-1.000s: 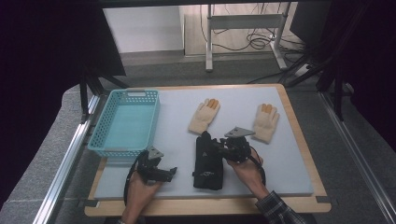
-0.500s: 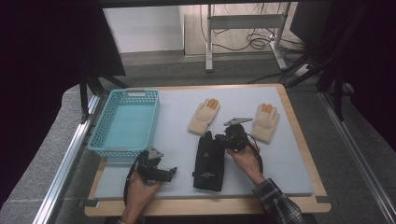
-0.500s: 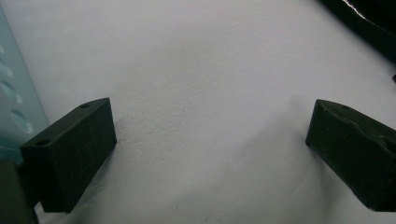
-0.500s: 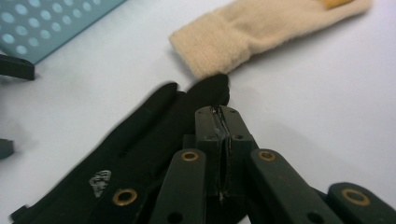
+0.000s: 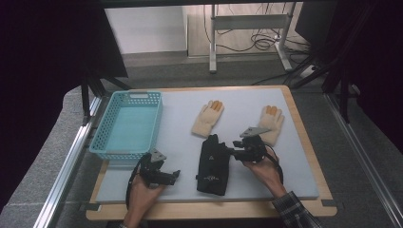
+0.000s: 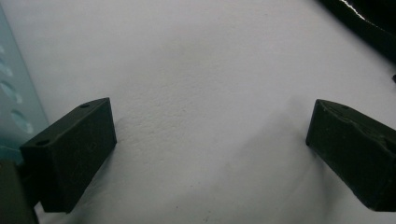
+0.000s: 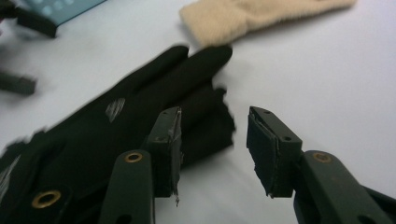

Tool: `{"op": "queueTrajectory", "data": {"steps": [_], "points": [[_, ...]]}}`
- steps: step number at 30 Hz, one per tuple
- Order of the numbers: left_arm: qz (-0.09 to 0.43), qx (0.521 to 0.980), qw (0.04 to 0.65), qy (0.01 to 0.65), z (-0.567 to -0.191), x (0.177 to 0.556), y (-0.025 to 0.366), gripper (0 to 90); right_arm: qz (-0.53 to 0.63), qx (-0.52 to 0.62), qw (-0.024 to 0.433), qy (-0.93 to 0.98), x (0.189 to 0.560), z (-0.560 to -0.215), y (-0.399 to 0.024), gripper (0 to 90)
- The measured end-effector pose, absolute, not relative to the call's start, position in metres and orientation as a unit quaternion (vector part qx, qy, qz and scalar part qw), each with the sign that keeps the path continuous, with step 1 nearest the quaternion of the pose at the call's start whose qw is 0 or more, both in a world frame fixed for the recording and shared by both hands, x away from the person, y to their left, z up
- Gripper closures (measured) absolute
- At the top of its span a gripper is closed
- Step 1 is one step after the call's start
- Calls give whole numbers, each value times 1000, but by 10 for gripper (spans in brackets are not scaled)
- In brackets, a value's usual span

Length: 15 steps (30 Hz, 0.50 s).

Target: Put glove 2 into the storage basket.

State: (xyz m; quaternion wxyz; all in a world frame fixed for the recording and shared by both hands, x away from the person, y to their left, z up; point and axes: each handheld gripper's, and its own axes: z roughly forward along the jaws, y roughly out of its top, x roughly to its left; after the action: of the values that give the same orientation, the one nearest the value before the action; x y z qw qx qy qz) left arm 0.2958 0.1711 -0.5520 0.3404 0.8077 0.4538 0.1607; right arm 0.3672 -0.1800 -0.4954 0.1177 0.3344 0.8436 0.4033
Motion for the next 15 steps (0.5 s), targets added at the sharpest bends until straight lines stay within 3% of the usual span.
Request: {"op": "queueTrajectory", "data": {"steps": [2, 8, 15], "points": [[161, 808, 341, 454, -552, 296, 171, 19, 405, 334, 110, 844, 360, -498, -187, 540], [163, 806, 342, 455, -551, 293, 171, 47, 392, 309, 79, 863, 330, -511, -197, 836], [160, 808, 336, 457, -550, 285, 177, 44, 376, 258, 64, 887, 311, -525, -179, 864]]}}
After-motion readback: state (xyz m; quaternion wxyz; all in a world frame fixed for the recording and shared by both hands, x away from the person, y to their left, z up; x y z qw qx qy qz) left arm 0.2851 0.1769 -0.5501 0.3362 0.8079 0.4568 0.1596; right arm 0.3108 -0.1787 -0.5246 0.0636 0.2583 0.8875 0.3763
